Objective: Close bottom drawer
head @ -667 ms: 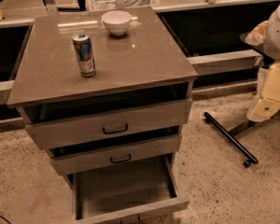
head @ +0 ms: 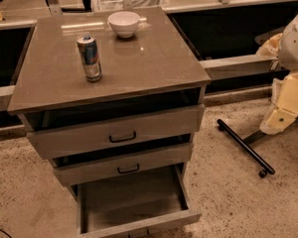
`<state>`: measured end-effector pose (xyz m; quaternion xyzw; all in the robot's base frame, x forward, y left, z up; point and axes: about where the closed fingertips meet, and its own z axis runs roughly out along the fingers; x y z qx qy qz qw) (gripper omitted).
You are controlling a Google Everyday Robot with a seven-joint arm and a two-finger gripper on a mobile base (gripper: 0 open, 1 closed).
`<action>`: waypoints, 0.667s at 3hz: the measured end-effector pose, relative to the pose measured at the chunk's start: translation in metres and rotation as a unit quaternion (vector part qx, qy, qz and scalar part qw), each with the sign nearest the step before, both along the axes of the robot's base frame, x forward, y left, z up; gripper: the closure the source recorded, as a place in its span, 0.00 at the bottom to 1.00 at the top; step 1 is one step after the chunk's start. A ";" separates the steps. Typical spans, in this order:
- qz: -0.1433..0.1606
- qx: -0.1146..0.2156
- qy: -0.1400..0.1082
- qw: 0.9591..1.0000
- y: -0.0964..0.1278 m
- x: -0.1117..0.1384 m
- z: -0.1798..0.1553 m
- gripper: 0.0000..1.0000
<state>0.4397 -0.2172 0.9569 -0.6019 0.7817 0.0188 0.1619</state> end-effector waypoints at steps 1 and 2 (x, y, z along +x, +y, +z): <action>0.007 0.080 0.015 0.997 0.021 -0.017 -0.019 0.00; 0.040 0.176 0.011 0.983 0.067 -0.039 -0.067 0.00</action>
Offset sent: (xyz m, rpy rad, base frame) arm -0.1790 0.1080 -0.3198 0.8238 0.5109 -0.0429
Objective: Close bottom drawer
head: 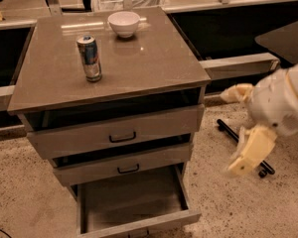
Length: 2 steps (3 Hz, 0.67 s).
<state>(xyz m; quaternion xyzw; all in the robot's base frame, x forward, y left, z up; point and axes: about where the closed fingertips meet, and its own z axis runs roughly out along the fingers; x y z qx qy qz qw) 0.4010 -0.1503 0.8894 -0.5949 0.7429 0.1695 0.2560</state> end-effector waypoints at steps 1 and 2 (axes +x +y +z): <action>-0.018 0.040 -0.002 0.999 0.010 -0.012 -0.016 0.00; 0.006 0.080 0.011 0.997 0.017 -0.012 -0.013 0.00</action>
Offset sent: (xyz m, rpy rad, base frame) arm -0.0109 0.0295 -0.0097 0.3240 0.0504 0.1240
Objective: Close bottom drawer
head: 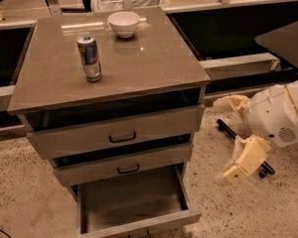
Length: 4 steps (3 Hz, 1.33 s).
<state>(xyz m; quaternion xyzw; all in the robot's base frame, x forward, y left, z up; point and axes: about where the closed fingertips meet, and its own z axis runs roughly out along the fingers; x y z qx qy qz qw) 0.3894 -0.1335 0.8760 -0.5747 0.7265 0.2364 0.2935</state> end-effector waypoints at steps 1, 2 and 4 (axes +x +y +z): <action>0.022 0.168 0.015 0.985 0.036 -0.006 -0.061 0.00; 0.006 0.303 0.026 0.953 0.090 -0.018 -0.115 0.00; 0.047 0.427 0.009 0.903 0.166 -0.029 -0.153 0.00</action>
Offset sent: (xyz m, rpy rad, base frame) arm -0.0403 0.2638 -0.2060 1.2659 0.1829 0.0476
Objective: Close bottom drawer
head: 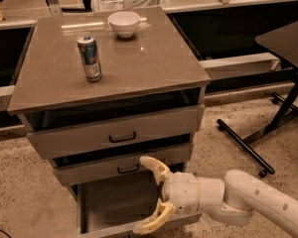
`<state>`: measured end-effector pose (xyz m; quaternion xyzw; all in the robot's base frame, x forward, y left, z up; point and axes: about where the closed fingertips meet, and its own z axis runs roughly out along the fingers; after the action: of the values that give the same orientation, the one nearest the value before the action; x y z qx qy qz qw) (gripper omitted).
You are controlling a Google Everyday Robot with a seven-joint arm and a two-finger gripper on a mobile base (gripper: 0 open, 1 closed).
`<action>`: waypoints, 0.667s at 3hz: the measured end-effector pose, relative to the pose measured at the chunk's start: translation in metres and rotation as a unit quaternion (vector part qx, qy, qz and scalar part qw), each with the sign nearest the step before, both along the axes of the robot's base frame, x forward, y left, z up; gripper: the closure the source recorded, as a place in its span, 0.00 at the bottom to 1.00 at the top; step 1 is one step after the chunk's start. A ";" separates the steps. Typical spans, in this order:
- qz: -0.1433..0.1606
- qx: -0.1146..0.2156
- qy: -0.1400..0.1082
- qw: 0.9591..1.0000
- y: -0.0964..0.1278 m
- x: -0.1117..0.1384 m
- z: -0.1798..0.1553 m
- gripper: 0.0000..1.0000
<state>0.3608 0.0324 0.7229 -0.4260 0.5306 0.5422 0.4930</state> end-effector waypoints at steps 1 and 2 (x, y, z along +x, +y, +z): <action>0.012 -0.030 -0.032 0.999 0.016 0.009 -0.033 0.00; 0.035 -0.098 -0.054 0.993 0.039 -0.004 -0.129 0.00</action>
Offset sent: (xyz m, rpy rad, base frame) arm -0.0215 0.0599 -0.2791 -0.4085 -0.1477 0.0996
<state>0.3567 0.0716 0.5935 -0.5191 0.5389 0.4807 0.4572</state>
